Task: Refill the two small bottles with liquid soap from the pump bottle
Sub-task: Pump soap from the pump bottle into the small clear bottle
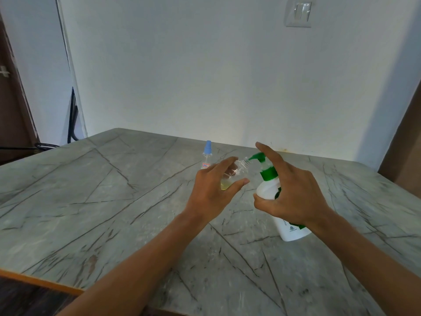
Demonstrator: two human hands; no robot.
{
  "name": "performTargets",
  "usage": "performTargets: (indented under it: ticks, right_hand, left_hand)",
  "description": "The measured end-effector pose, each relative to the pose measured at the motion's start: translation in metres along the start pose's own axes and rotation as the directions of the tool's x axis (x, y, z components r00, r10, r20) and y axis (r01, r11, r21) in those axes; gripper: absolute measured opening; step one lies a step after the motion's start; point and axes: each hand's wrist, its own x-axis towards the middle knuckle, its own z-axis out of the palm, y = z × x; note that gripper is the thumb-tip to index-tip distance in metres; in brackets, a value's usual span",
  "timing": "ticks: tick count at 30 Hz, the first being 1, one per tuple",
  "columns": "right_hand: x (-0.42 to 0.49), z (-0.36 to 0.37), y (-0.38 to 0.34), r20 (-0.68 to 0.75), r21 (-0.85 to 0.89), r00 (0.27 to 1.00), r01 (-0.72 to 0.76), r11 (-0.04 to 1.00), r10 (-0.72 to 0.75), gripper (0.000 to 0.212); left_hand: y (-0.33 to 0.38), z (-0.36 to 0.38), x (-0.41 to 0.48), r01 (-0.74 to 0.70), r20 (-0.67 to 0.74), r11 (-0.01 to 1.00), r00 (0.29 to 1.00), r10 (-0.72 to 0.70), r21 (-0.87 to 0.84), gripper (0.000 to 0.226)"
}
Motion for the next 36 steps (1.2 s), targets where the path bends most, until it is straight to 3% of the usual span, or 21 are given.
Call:
performTargets:
  ticks: [16,20,25,36]
  right_hand:
    - [0.0024,0.0006,0.0014,-0.042,0.075,0.999,-0.012,0.997,0.016,0.079]
    - [0.0002,0.0015,0.0025,-0.049,0.05,0.999,-0.008,0.999,0.011,0.082]
    - [-0.0017,0.0013,0.0019,-0.012,0.026,1.0,-0.008,1.0,0.009,0.103]
    - [0.0026,0.0014,0.0019,-0.001,0.033,1.0,-0.015,0.999,0.015,0.086]
  left_hand:
    - [-0.0014,0.0029,-0.0039,-0.031,0.041,1.0,0.999,0.031,0.004,0.056]
    - [-0.0007,0.0022,-0.0042,-0.032,0.029,0.999,0.999,0.031,0.018,0.056]
    - [0.0008,-0.0002,-0.0017,-0.027,-0.013,0.999,1.0,0.028,0.023,0.057]
    - [0.0007,0.0003,-0.0033,-0.015,0.004,0.999,1.0,0.015,0.036,0.058]
